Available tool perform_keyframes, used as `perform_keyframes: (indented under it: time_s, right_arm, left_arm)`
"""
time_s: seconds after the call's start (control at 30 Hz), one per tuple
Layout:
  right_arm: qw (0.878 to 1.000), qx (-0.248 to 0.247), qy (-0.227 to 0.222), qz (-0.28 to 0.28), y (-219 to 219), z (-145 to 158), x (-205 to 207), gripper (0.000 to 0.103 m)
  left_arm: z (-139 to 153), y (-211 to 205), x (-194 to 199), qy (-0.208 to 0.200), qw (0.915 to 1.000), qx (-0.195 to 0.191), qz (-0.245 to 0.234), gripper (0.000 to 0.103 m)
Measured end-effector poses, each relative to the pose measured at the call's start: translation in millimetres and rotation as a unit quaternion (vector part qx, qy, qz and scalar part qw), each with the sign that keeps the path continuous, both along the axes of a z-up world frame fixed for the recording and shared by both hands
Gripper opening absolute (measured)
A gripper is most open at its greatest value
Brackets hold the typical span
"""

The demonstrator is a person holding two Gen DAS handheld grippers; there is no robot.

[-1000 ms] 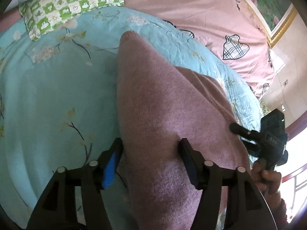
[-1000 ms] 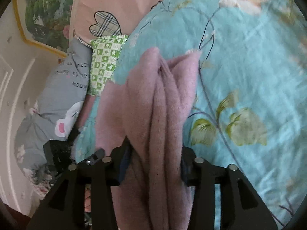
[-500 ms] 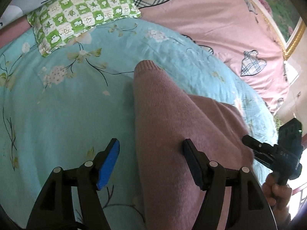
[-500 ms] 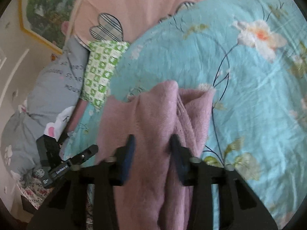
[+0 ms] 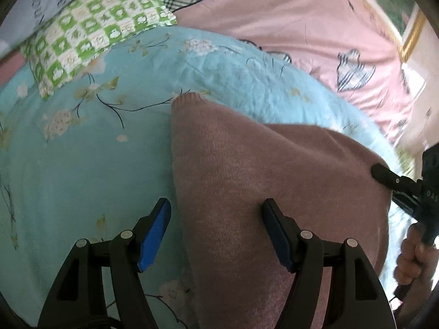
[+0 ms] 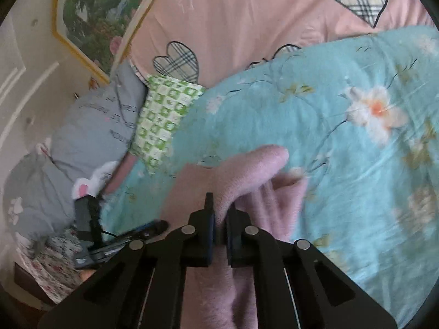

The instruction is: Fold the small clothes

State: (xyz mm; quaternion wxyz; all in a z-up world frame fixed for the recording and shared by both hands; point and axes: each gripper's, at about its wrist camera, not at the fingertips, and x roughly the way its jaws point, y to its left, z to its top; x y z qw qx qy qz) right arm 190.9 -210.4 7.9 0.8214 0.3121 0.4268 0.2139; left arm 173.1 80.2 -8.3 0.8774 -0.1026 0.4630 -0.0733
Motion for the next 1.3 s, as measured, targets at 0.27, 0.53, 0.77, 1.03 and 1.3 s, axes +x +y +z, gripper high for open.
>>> perform_keyframes:
  time_s: [0.27,0.53,0.77,1.03,1.3]
  right_arm:
    - [0.997,0.002,0.078,-0.015,6,-72,0,0.008]
    - [0.999,0.025,0.029,-0.036,-12,-22,-60,0.03]
    - [1.0,0.003,0.021,-0.003,3,-21,-128,0.042]
    - [0.998,-0.047,0.037,0.015,16,-36,-140,0.008]
    - [0.985,-0.158,0.056,0.039,25,-53,-144,0.007]
  left_arm:
    - [-10,1,-3,0.002,0.9999,0.014,-0.006,0.073]
    - [22,11,-65,-0.028,0.998,0.042,-0.038,0.071]
    - [16,24,-137,-0.022,0.9971,0.041,-0.061,0.071]
    - [-11,15,-148,0.018,0.9972,0.043,-0.058,0.071]
    - [-29,8,-146,0.032,0.9954,0.061,-0.067,0.073]
